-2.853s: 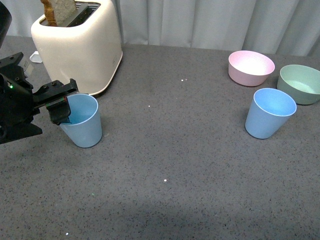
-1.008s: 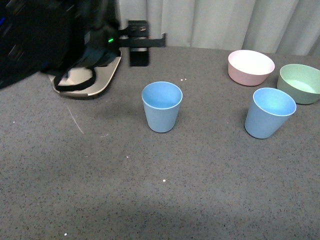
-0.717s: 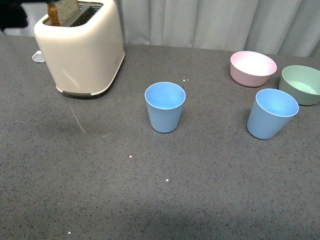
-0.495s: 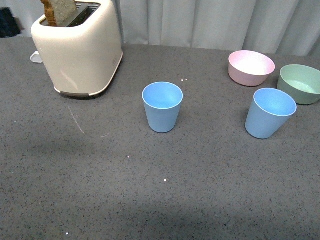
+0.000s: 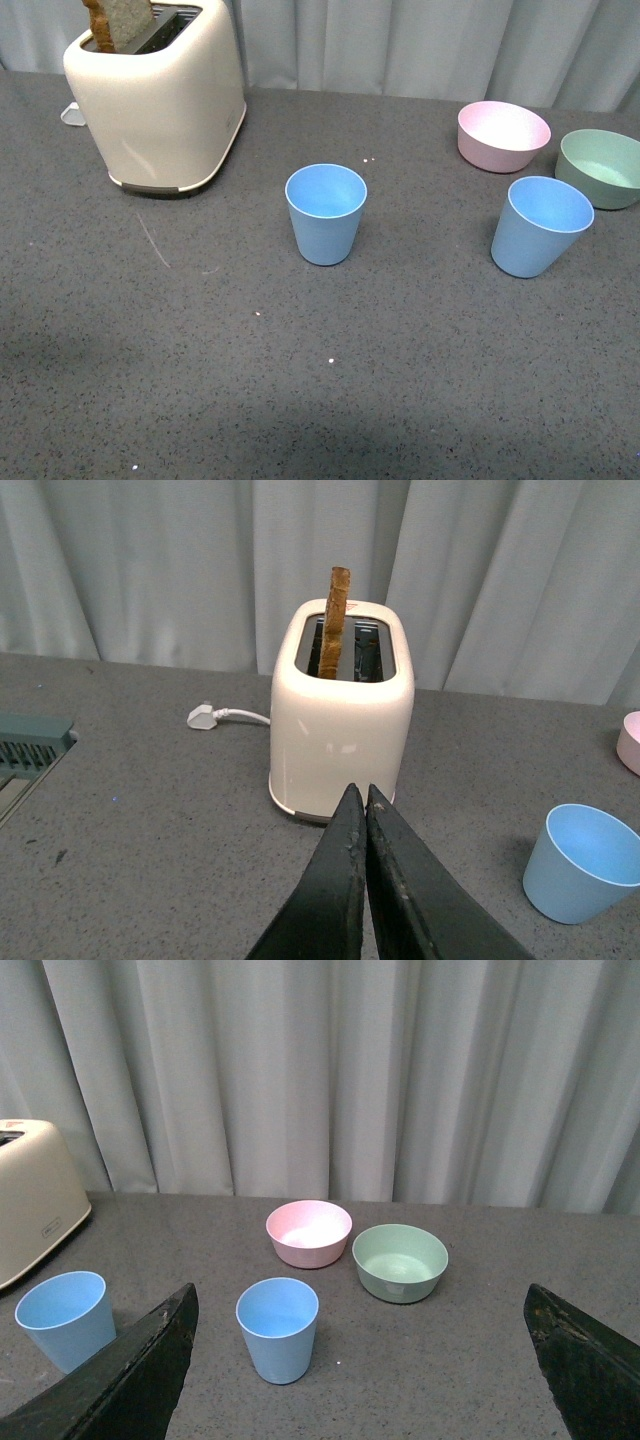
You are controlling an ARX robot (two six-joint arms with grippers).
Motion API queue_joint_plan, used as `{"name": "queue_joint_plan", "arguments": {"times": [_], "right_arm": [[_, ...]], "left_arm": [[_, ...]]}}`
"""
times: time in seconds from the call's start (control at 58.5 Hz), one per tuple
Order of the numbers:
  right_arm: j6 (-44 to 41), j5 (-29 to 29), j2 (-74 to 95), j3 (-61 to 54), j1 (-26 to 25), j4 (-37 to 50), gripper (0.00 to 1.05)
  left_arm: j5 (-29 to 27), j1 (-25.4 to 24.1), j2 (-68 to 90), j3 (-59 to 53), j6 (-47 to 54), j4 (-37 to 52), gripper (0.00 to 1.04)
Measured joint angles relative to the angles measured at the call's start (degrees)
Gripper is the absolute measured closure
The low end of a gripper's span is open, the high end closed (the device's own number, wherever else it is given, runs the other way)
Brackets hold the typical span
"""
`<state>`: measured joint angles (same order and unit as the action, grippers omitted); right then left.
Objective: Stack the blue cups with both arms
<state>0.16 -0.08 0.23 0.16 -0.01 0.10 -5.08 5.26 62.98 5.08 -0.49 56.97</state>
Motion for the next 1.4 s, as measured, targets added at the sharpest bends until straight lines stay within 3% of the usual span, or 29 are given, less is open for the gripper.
{"name": "queue_joint_plan", "arguments": {"times": [0.085,0.171,0.735,1.401], "right_arm": [[0.0,0.0,0.0,0.0,0.0,0.0,0.10],[0.0,0.0,0.0,0.0,0.0,0.0,0.10],[0.0,0.0,0.0,0.0,0.0,0.0,0.10],[0.0,0.0,0.0,0.0,0.0,0.0,0.10]], "left_arm": [[4.2,-3.2,-5.9,-1.7,0.1,-4.2,1.01],[4.7,-5.0,-11.1,-2.8,0.1,-8.2,1.01],[5.0,-5.1,-36.3,-4.0,0.1,-30.4,1.01],[5.0,-5.1,-50.5,-4.0,0.1,-44.2,1.01]]}}
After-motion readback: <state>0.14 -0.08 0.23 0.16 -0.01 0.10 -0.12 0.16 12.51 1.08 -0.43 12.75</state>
